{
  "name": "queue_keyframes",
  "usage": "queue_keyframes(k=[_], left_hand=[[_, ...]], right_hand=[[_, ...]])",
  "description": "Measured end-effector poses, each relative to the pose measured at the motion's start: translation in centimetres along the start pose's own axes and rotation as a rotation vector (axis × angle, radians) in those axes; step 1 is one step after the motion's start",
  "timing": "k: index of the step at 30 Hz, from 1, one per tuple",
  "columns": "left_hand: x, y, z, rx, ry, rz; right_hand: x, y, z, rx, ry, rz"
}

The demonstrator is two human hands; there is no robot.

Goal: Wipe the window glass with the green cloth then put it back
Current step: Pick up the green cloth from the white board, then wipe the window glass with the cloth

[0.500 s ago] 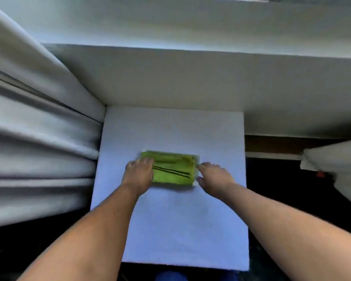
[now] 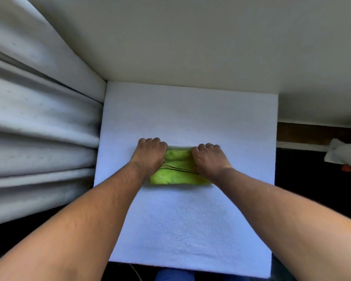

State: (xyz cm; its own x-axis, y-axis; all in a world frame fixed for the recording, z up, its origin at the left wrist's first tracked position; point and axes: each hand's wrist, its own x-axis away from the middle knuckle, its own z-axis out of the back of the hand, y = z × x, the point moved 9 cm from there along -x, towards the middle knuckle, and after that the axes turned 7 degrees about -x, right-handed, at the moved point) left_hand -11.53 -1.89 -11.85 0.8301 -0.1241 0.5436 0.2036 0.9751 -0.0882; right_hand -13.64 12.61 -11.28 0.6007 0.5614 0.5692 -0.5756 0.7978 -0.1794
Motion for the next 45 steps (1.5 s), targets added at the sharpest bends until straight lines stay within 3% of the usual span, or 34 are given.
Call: queue_keyframes(k=[7,11,14,17,21,24,27,32,36,41,45], left_hand=[[-0.1,-0.3,-0.4,0.075,-0.165,0.010],[0.6,-1.0,1.9,0.218,-0.152,0.020],[3.3,-0.9,6.3,0.409,-0.059,-0.016],[6.4,-1.5,11.7,0.777,0.069,0.096],[8.4,-1.1,20.2,1.293,0.236,0.283],[8.3,0.5,28.6,1.484,0.399,0.295],[7.3,4.3,36.0,1.514,0.352,0.206],[6.4,12.4,47.4,1.445,0.343,0.048],[5.7,20.3,58.6,1.502,0.311,-0.102],[8.6,27.5,78.6,1.508,0.537,-0.303],[13.1,31.0,93.7,1.410,0.864,-0.420]], right_hand=[[-0.6,0.8,0.0,0.001,0.024,-0.080],[0.1,1.2,-0.1,-0.117,-0.043,-0.068],[3.3,2.2,0.7,-0.634,-0.074,-0.084],[8.1,5.2,5.0,-1.249,0.120,-0.268],[15.0,9.8,14.2,-1.702,0.514,-0.493],[19.8,12.8,21.9,-1.944,0.594,-0.413],[25.4,16.8,28.2,-1.849,0.672,-0.352],[34.1,26.3,32.7,-1.717,0.898,-0.495],[41.4,35.7,39.9,-1.596,1.154,-0.497],[56.3,45.6,58.6,-1.193,1.564,-0.431],[68.3,47.9,72.9,-0.782,1.891,-0.485]])
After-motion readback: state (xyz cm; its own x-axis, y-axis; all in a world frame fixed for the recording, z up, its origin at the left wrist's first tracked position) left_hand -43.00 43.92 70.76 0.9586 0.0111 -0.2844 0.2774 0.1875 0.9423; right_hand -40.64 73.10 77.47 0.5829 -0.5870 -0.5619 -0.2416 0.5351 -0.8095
